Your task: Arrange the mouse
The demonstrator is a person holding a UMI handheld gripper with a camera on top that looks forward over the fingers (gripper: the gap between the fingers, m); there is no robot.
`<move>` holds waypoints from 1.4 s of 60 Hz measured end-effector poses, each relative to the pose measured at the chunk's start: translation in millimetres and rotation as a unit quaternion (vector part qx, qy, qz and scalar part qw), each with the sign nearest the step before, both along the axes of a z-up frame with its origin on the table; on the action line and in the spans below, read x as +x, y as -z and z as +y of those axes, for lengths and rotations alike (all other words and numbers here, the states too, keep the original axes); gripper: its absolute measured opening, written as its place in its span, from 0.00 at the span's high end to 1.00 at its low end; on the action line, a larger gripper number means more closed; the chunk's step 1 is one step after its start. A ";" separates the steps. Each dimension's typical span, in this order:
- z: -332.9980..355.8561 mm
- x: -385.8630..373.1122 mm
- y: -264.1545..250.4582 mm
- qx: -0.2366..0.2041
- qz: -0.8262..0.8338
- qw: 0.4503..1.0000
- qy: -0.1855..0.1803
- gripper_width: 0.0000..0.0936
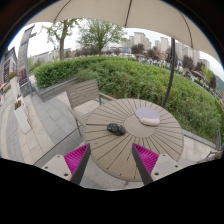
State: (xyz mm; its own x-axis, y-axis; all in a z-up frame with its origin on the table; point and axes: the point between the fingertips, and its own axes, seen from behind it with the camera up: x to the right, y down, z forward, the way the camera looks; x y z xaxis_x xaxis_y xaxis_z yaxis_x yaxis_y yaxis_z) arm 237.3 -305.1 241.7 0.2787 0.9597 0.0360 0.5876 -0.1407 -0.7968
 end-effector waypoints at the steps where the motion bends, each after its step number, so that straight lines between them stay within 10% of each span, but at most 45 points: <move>1: 3.5 2.7 -4.4 0.001 0.000 1.000 0.000 0.09; 62: 140.0 -190.0 231.3 0.023 0.058 0.998 0.021 0.08; 84: 155.7 -265.4 244.7 0.008 0.043 0.999 0.002 0.09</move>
